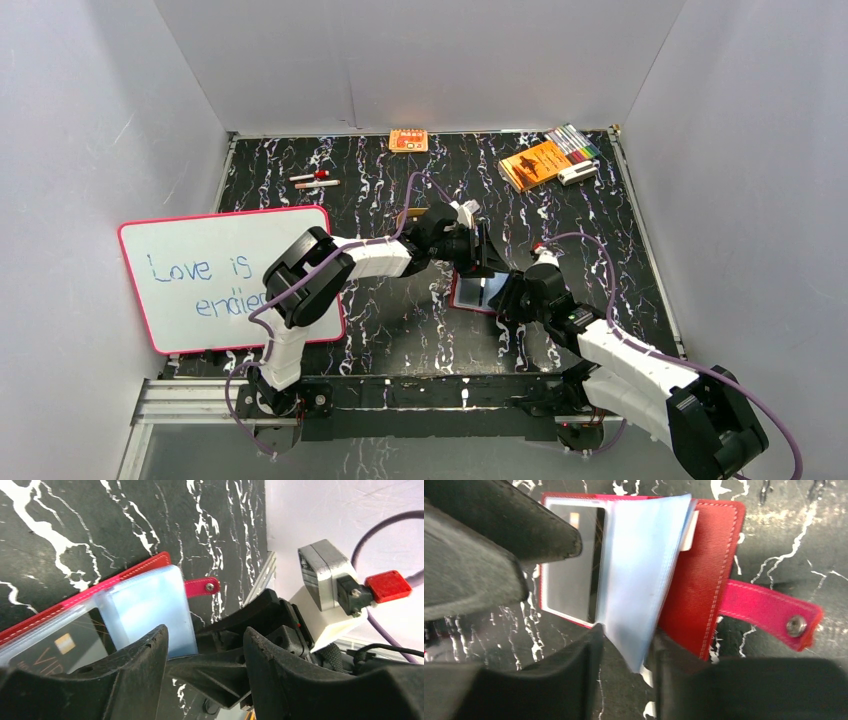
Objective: Put the credit cards into the card holder
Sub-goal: Open the card holder at the center of the board.
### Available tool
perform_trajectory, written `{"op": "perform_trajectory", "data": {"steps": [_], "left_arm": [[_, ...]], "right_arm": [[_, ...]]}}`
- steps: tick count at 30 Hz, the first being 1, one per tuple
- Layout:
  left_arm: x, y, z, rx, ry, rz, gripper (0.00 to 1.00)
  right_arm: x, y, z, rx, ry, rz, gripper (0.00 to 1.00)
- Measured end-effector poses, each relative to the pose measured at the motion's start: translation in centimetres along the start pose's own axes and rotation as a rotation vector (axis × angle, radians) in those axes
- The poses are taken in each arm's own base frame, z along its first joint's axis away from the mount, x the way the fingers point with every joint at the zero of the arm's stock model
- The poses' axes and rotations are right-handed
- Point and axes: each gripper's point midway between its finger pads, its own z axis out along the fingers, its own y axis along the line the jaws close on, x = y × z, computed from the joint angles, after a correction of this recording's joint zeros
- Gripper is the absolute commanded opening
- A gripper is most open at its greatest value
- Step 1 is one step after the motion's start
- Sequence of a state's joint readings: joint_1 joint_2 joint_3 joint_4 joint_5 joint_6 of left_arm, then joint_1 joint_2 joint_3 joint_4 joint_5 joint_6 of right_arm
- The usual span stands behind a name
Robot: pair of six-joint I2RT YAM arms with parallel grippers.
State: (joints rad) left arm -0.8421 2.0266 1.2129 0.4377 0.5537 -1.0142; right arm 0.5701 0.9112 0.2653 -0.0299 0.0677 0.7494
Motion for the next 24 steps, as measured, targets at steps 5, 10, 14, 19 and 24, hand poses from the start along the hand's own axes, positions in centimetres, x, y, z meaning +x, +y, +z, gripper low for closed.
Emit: {"op": "perform_trajectory", "data": {"steps": [5,10,14,19,24], "left_arm": [[0.1,2.0,-0.2,-0.083,-0.021,0.009,0.53],[1.3,5.0,-2.7,-0.206,-0.054,-0.015,0.52],[1.4,5.3,-5.3,-0.260,-0.098,-0.011,0.52],[0.7,3.4,-8.4,-0.268,-0.174,0.030,0.51],[1.6,2.8,-11.7,-0.293,-0.223,0.053,0.51]], "right_arm": [[0.4,-0.5,0.0,0.022,0.014,-0.007,0.09],[0.5,-0.1,0.3,-0.011,0.026,-0.056,0.00],[0.6,1.1,0.5,-0.076,0.042,-0.092,0.00],[1.0,2.7,0.8,-0.161,0.074,-0.097,0.00],[1.6,4.5,1.0,-0.234,0.100,-0.081,0.00]]}}
